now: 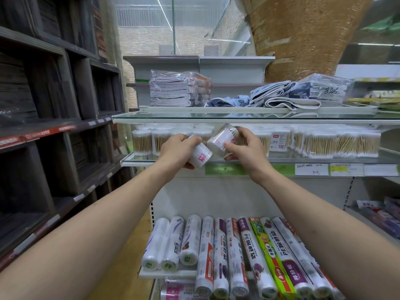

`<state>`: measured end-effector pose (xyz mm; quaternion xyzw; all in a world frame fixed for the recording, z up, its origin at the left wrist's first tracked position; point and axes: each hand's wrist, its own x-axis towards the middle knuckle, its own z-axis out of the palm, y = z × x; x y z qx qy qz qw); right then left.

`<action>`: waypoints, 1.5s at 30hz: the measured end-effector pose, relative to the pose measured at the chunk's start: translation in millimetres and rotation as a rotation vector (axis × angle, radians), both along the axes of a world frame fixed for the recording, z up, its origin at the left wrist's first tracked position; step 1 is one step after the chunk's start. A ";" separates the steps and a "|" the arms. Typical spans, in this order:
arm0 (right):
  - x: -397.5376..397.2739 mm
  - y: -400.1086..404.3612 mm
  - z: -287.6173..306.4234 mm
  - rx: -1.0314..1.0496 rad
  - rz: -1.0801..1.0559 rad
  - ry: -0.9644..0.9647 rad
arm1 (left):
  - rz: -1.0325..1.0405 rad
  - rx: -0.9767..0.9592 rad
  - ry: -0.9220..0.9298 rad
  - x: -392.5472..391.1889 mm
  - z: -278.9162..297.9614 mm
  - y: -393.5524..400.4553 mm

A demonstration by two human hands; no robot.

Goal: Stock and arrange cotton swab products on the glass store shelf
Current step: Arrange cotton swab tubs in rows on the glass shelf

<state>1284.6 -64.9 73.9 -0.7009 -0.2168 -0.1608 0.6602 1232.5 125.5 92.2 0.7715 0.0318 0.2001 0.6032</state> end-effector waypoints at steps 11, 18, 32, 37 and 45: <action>-2.2 -3.9 -0.6 0.006 0.122 0.088 | -0.025 0.025 -0.012 0.6 -1.0 -6.4; -2.6 -2.2 -2.4 -0.112 -0.060 -0.038 | 0.001 -0.005 -0.020 0.4 -0.5 -3.3; -4.6 -3.4 -0.6 -0.304 -0.194 -0.280 | 0.020 0.024 -0.023 0.4 -0.2 0.6; 0.4 -4.0 7.1 -0.615 -0.238 -0.313 | 0.014 0.032 -0.019 -0.3 -0.5 0.5; 0.0 2.9 19.5 -0.846 -0.337 -0.407 | 0.017 0.030 -0.024 -4.4 0.0 -2.2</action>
